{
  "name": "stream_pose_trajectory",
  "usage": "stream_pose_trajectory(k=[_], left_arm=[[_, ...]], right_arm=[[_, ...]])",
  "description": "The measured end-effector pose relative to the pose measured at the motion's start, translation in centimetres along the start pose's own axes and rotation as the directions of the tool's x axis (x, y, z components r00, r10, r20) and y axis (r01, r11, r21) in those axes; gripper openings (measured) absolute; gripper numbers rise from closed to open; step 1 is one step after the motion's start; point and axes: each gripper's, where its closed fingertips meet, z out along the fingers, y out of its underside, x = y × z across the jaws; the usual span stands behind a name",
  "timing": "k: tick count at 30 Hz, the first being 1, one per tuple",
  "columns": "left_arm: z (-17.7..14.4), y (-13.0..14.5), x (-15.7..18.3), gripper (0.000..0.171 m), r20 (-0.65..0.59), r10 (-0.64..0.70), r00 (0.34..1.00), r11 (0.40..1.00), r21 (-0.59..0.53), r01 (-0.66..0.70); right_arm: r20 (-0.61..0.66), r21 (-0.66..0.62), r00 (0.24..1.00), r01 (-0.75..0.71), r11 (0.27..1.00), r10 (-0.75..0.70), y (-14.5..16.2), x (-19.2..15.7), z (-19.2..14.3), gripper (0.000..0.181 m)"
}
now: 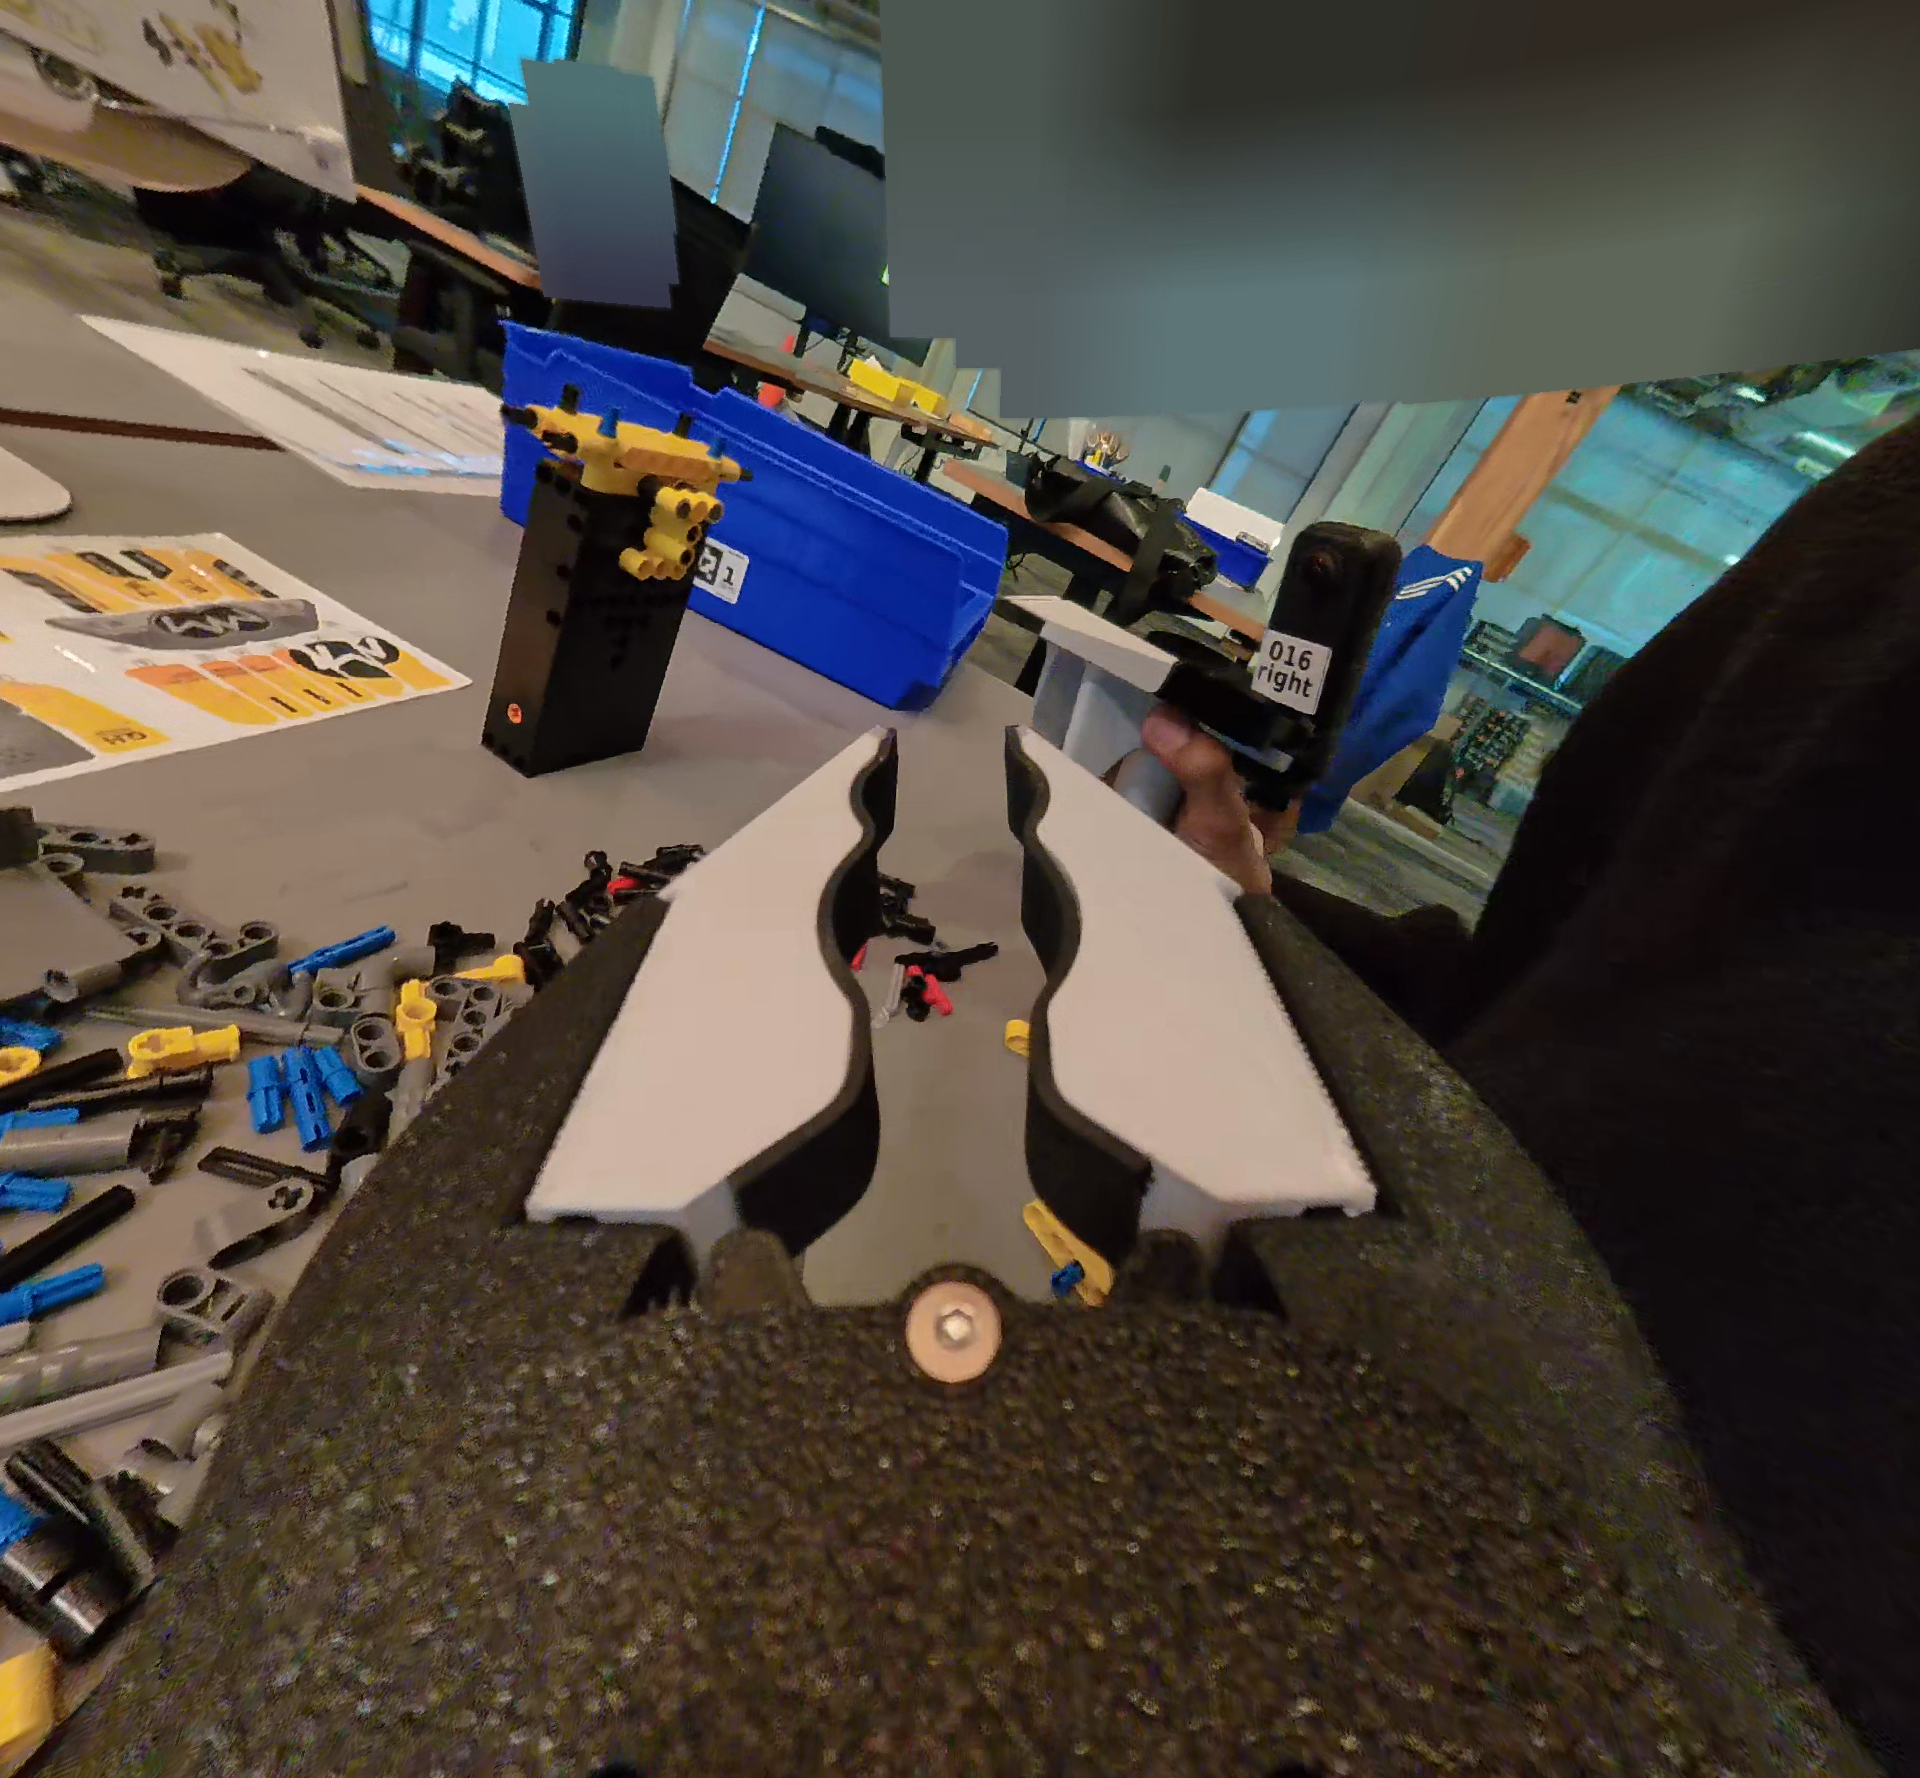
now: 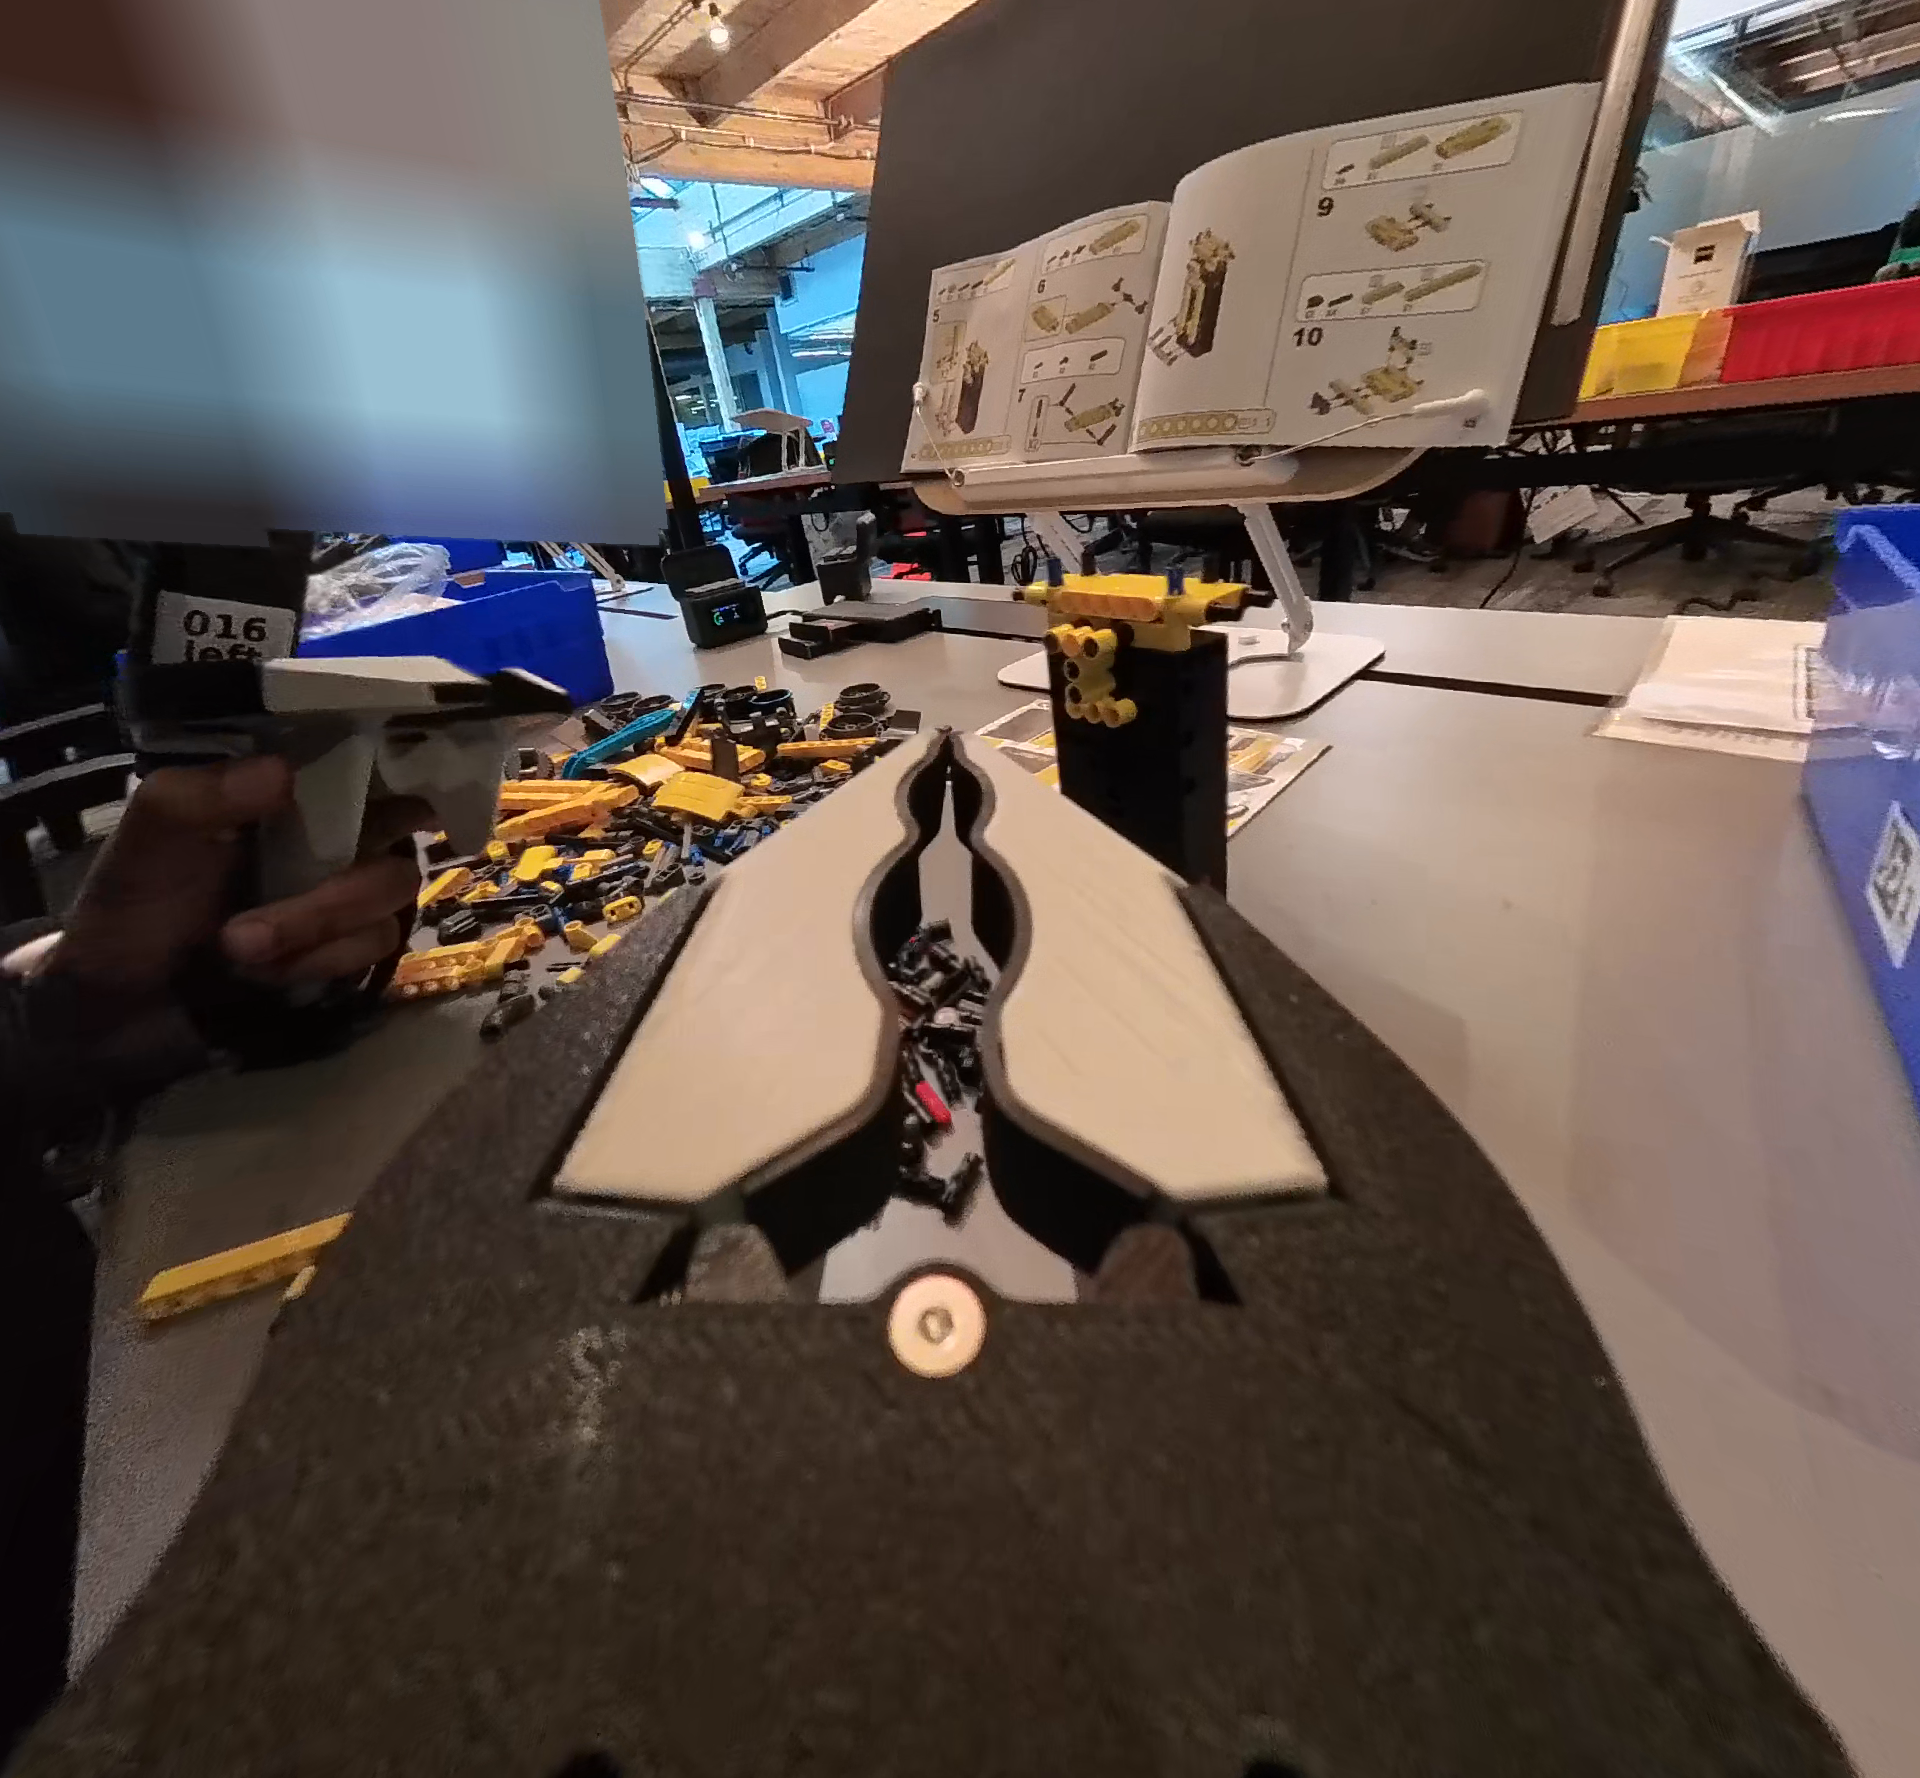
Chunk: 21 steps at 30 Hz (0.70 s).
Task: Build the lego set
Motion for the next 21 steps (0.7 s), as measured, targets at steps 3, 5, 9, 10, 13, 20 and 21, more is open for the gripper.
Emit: stream_pose_trajectory(k=[3,5,9,10,13,20,21], left_arm=[[0.0,0.0,0.8,0.02,-0.006,0.063,0.998,0.998,0.002,-0.063],[0.0,0.1,1.3,0.02,0.0,0.115,0.993,0.993,-0.002,-0.115],[0.1,0.3,2.2,0.02,0.027,0.24,0.97,0.971,-0.008,-0.24],[0.1,0.4,2.5,0.02,0.029,0.267,0.963,0.964,-0.009,-0.267],[0.2,0.6,3.2,0.02,0.017,0.326,0.945,0.945,-0.009,-0.326],[0.7,5.0,6.7,0.031,-0.274,0.24,0.931,0.913,-0.263,-0.313],[0.5,5.4,7.0,0.043,-0.291,0.228,0.929,0.9,-0.302,-0.315]], right_arm=[[0.0,0.0,1.0,-0.014,1.0,0.014,0.0,0.1,0.0,0.0],[-0.005,-0.002,1.0,-0.027,1.0,0.027,0.0,0.3,0.0,0.0],[-0.066,-0.006,0.997,-0.045,0.999,0.044,0.2,1.0,0.0,0.019],[-0.086,-0.008,0.995,-0.048,0.999,0.047,0.2,1.1,-0.1,0.03],[-0.098,-0.019,0.995,-0.037,0.999,0.035,0.4,0.2,-0.4,0.04],[0.001,-0.098,0.994,-0.106,0.99,0.106,1.5,-5.7,-2.2,0.041],[0.006,-0.166,0.994,-0.109,0.98,0.112,2.5,-6.8,-2.5,0.042]])
